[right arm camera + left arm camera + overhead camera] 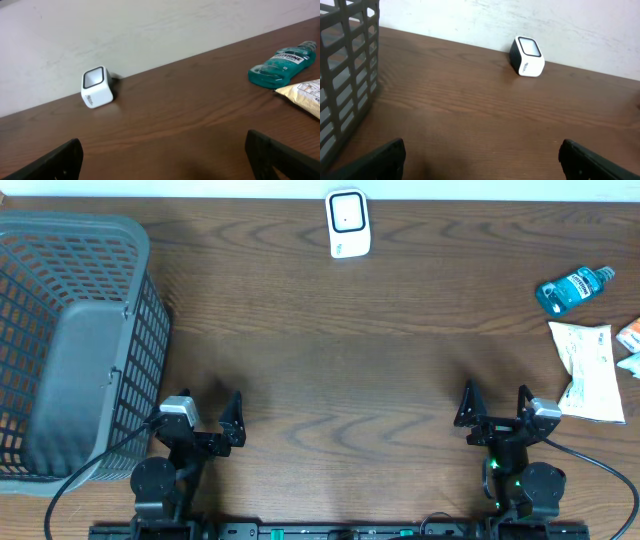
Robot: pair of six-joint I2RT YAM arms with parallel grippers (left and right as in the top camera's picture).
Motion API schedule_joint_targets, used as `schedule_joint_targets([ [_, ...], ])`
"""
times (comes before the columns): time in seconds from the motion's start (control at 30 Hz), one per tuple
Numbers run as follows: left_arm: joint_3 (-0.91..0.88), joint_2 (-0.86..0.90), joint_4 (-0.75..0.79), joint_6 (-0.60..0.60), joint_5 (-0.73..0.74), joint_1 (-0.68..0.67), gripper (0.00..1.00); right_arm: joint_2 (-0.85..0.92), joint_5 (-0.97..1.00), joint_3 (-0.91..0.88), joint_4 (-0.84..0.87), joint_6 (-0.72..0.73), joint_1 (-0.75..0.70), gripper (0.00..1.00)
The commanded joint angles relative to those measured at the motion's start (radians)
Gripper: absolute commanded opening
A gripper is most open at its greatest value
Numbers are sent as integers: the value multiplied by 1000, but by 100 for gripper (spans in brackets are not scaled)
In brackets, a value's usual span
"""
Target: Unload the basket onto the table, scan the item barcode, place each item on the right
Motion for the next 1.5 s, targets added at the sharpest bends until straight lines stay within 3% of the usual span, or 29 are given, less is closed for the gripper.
schedule_joint_targets([
  [0.0, -21, -6, -17, 10, 13, -2, 98, -7, 12, -2, -5, -12, -5, 99],
  [0.23, -21, -6, -17, 10, 12, -2, 98, -7, 60, -2, -4, -58, -5, 99],
  [0.5, -21, -6, -17, 10, 13, -2, 98, -7, 57, -2, -7, -340, -5, 99],
  [1.47, -21, -8, -17, 18, -13, -4, 98, -7, 57, -2, -7, -345, -5, 99],
])
